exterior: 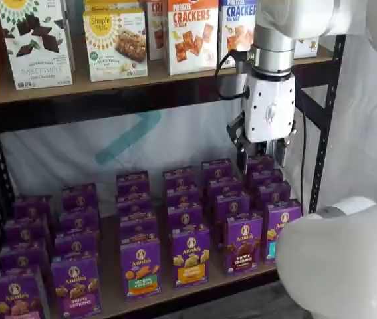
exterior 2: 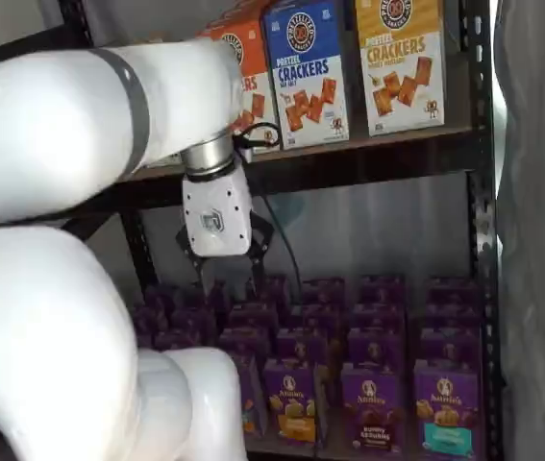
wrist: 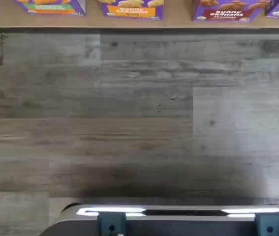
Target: Pick up the purple box with a brown patch in the center, on the bottom shelf, the fifth box from the left
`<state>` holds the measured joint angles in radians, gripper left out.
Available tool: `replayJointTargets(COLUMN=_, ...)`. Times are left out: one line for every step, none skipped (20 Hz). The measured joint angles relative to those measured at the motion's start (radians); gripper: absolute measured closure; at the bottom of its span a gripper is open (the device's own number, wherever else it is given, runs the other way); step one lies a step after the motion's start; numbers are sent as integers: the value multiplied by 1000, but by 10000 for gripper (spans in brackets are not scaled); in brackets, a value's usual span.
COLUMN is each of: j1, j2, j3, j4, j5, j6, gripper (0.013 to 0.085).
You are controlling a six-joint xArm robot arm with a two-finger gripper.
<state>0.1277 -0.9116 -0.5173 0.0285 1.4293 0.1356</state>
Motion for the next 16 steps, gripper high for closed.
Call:
replayJointTargets(j1=3, j2=1, j3=-1, j4=-6, j5=2, j6=5, gripper=130)
replayJointTargets(j1=11, j2=4, j3=-3, j4=-19, j5=4, j6=13, gripper=130)
replayJointTargets(j1=12, j2=4, j3=-3, j4=-20, j5=4, j6=14, gripper=130)
replayJointTargets(j1=12, j2=4, j3=-2, j4=-20, j5=2, j6=14, gripper=130)
replayJointTargets(j1=13, j2=5, j3=-2, j4=-21, j5=1, j6=16, gripper=130)
replayJointTargets(j1=15, j2=6, j3=-1, j4=-22, j5=0, j6=18, gripper=130)
replayJointTargets(j1=18, j2=8, j3=0, j4=-24, j5=-2, j6=21, gripper=130)
replayJointTargets(j1=20, j2=9, j3=3, j4=-28, j5=-6, j6=24, gripper=130)
replayJointTargets(j1=23, j2=12, j3=5, j4=-33, j5=-10, j6=28, gripper=130)
replayJointTargets(j1=27, j2=16, j3=9, j4=-40, j5=-15, j6=33, gripper=130)
replayJointTargets(j1=31, j2=20, j3=13, j4=-47, j5=-23, j6=38, gripper=130)
replayJointTargets(j1=33, j2=24, j3=19, j4=-52, j5=-32, j6=41, gripper=130)
replayJointTargets(j1=34, j2=28, j3=26, j4=-57, j5=-44, j6=43, gripper=130)
replayJointTargets(j1=32, j2=33, j3=34, j4=-57, j5=-58, j6=42, gripper=130)
replayJointTargets(j1=27, j2=39, j3=42, j4=-52, j5=-72, j6=37, gripper=130)
replayJointTargets(j1=22, j2=45, j3=49, j4=-47, j5=-87, j6=31, gripper=130)
